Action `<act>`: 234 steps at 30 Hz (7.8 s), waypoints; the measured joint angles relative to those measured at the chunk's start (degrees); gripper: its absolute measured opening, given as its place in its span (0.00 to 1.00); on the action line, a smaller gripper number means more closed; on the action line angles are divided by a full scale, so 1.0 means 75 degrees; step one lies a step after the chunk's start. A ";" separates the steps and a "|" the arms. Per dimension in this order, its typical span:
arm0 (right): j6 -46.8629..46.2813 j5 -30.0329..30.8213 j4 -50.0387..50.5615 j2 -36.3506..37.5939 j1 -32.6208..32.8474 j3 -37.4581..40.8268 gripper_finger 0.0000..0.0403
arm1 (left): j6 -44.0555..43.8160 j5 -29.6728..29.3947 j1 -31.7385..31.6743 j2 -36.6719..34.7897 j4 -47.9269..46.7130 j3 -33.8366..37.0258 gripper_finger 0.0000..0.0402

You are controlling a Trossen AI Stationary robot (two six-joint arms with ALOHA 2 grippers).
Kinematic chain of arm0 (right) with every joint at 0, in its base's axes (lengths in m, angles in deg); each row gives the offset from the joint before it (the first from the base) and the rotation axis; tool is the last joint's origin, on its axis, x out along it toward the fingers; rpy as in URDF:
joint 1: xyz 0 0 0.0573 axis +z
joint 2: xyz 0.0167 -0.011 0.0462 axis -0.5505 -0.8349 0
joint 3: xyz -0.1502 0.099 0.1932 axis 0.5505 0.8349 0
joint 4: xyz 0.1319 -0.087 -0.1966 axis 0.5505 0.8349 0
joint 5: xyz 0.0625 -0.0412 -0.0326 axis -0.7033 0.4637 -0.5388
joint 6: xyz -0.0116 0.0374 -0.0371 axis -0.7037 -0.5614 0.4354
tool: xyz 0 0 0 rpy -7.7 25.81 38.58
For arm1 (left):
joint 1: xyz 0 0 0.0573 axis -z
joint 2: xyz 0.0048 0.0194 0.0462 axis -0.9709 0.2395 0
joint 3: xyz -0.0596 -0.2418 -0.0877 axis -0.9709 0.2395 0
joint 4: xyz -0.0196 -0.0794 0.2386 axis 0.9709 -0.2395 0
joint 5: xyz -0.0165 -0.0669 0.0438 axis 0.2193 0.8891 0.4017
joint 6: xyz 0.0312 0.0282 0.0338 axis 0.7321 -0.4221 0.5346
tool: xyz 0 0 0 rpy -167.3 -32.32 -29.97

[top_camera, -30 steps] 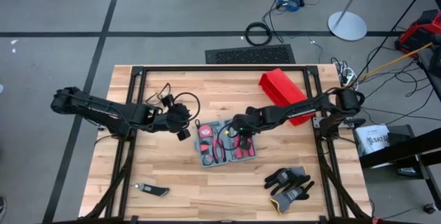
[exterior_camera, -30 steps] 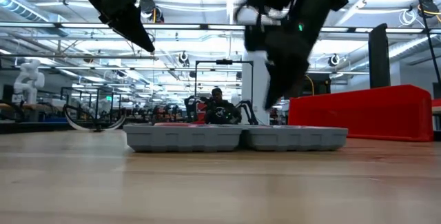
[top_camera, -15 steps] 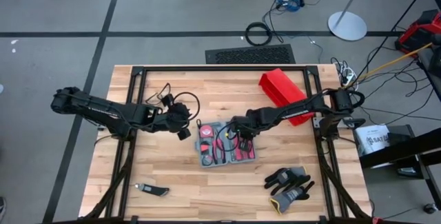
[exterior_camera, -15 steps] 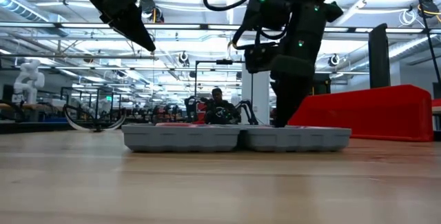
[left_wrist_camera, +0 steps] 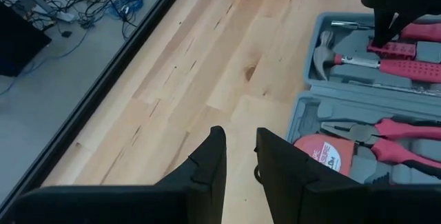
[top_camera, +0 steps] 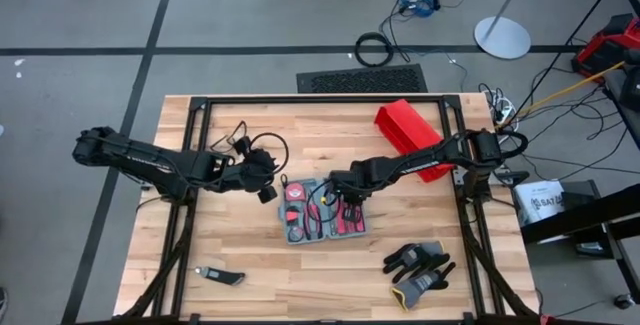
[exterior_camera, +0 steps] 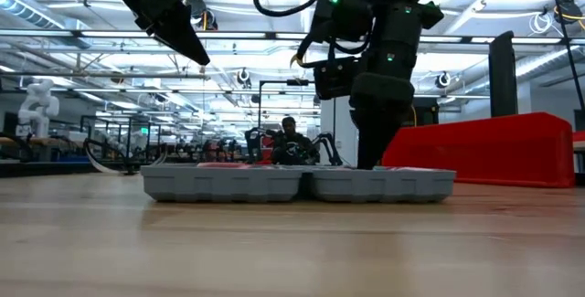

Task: Prefit tool cases
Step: Adjust tools inside the tool box, then close the toolbox

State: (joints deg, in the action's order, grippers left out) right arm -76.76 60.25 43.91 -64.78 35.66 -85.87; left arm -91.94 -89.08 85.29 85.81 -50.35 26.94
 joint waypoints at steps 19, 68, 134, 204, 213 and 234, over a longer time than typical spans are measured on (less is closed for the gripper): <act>-0.0131 0.0408 0.0263 0.1403 0.0063 -0.0253 0.00 | 0.0029 0.0023 0.0000 0.0006 -0.0082 0.0000 0.21; -0.0176 0.0106 0.0780 0.1634 -0.0087 -0.0594 0.00 | 0.0198 -0.0003 0.0000 0.0006 -0.0092 0.0003 0.21; -0.1158 0.2196 0.3580 0.1525 0.0140 -0.0867 0.00 | -0.1110 0.1064 0.0017 0.0003 -0.1662 0.0130 0.21; -0.1403 -0.0992 -0.1155 0.1551 0.0065 0.1855 0.00 | -0.2724 0.2389 0.0376 0.1376 0.4687 0.2897 0.21; -0.1370 -0.1043 -0.1054 0.1546 0.0070 0.1783 0.00 | -0.2227 0.2328 0.0367 0.1367 0.4165 0.2552 0.21; -0.1226 -0.1310 -0.1673 0.1535 0.0113 0.1762 0.00 | -0.1708 0.2253 0.0219 0.1322 0.5037 0.1647 0.21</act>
State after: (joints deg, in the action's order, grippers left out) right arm -85.96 50.42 31.36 -53.26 36.50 -72.65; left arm -104.76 -72.19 86.93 95.73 -12.57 39.29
